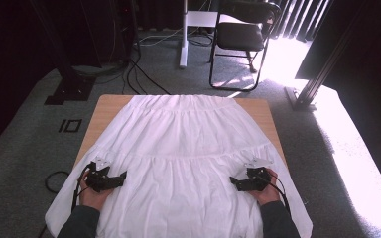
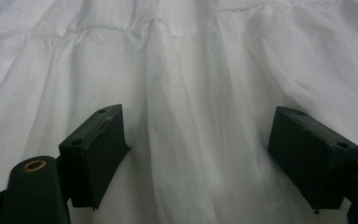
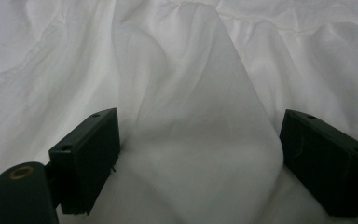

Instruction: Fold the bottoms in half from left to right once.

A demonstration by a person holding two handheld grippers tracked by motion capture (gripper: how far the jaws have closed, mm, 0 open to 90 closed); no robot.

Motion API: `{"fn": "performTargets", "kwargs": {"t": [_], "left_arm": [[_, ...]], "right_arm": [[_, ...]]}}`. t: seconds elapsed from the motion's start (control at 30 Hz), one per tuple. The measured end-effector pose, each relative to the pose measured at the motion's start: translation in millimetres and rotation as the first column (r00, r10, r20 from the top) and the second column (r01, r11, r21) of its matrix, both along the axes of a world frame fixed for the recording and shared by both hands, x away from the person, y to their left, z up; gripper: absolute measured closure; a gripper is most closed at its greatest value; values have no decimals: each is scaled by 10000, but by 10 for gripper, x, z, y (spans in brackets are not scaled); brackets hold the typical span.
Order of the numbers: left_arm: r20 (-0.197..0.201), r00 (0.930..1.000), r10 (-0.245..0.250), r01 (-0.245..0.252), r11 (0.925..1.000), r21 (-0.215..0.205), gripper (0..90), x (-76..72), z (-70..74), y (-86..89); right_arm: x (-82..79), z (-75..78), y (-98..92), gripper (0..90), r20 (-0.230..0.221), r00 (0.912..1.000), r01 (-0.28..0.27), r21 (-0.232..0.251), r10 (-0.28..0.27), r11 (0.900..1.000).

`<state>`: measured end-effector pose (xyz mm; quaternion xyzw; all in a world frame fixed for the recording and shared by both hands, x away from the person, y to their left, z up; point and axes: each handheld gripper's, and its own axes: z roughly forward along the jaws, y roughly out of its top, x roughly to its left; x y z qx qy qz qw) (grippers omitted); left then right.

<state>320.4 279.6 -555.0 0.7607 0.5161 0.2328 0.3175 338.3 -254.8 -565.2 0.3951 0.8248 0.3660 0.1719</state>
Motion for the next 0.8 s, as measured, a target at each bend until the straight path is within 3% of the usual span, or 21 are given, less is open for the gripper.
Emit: {"fn": "performTargets", "kwargs": {"t": [0.33, 0.4, 0.47, 0.5, 0.67, 0.8], "left_arm": [[4, 10000, -7, 7, 10000, 14, 197, 1, 0, 0], [29, 10000, -55, 55, 10000, 5, 213, -13, 5, 6], [39, 9997, -234, 234, 9997, 23, 292, -42, 22, 7], [176, 9994, -296, 293, 9994, 199, 346, -85, 63, -4], [408, 9990, -202, 184, 9988, 446, 346, -161, 185, 28], [541, 9985, 24, -44, 9993, 364, 358, -233, 307, 164]], "right_arm": [[-9, 0, 5, 131, 2, 9998, 192, 6, -192, 9998], [-11, 0, 6, 132, 7, 9998, 218, 4, -218, 9998], [-11, 0, 6, 132, 8, 9998, 222, 6, -222, 9998], [-14, 0, 8, 132, -5, 9997, 257, 8, -257, 9997], [-21, 0, 10, 133, -1, 9995, 313, 0, -313, 9995], [-21, 0, 10, 133, 0, 9995, 314, 3, -314, 9995]]}}
